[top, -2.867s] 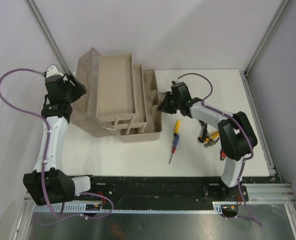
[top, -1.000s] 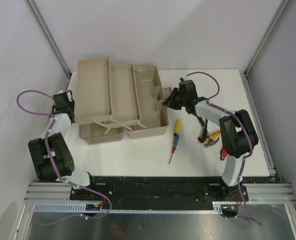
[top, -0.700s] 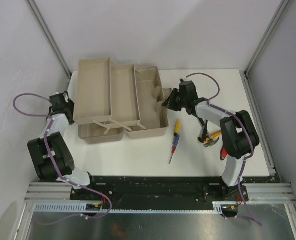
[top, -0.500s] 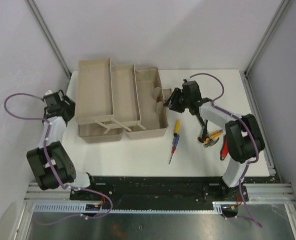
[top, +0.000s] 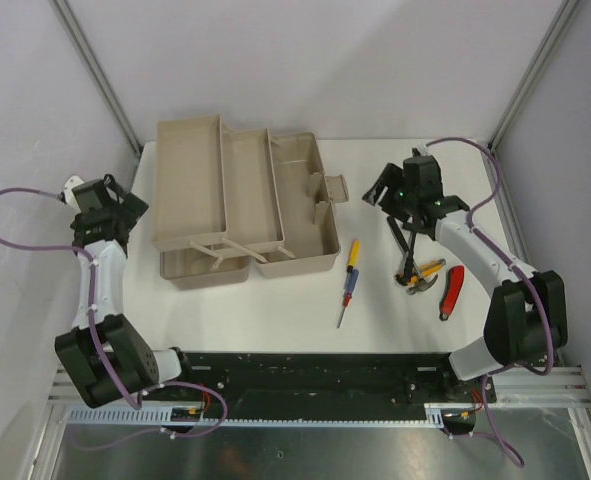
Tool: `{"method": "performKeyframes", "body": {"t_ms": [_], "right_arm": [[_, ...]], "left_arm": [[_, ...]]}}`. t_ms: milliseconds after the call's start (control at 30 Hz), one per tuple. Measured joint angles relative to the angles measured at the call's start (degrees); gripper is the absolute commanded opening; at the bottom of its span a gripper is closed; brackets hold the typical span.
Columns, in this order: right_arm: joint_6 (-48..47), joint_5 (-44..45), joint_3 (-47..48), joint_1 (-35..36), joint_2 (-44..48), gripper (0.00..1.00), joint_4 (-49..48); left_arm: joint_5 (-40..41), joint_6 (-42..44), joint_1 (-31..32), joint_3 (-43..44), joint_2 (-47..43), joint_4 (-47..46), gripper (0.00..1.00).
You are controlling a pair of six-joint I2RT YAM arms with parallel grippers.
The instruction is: Pack the tool kit
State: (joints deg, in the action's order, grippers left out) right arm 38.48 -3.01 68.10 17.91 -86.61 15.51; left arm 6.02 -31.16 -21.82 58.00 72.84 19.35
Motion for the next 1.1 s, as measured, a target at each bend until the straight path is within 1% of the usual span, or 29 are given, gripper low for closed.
{"method": "performKeyframes", "body": {"t_ms": [167,367,467,700,900,1100], "right_arm": [[-0.7,5.38,-6.4,-1.62,2.95,0.63,5.73],[-0.57,10.19,-13.31,-4.44,3.85,0.56,10.49],[-0.79,11.58,-13.88,-6.16,3.85,0.52,10.88],[-1.05,11.56,-13.88,-9.4,2.58,0.52,11.04],[-1.51,10.58,-13.88,-8.94,2.38,0.51,14.21],[-1.68,10.56,-13.88,-7.58,2.19,0.49,17.25]], "left_arm": [[3.1,-1.97,0.0,0.33,-3.48,4.39,0.96],[2.49,-3.41,0.0,3.1,-4.66,6.6,0.96],[1.62,-3.52,0.0,3.52,-4.68,6.95,0.96],[-0.33,-3.54,0.0,3.52,-4.68,8.11,0.96],[-1.27,-3.54,0.02,3.52,-4.48,8.24,0.96],[-1.79,-3.56,0.02,3.52,-3.58,8.26,0.96]]}}
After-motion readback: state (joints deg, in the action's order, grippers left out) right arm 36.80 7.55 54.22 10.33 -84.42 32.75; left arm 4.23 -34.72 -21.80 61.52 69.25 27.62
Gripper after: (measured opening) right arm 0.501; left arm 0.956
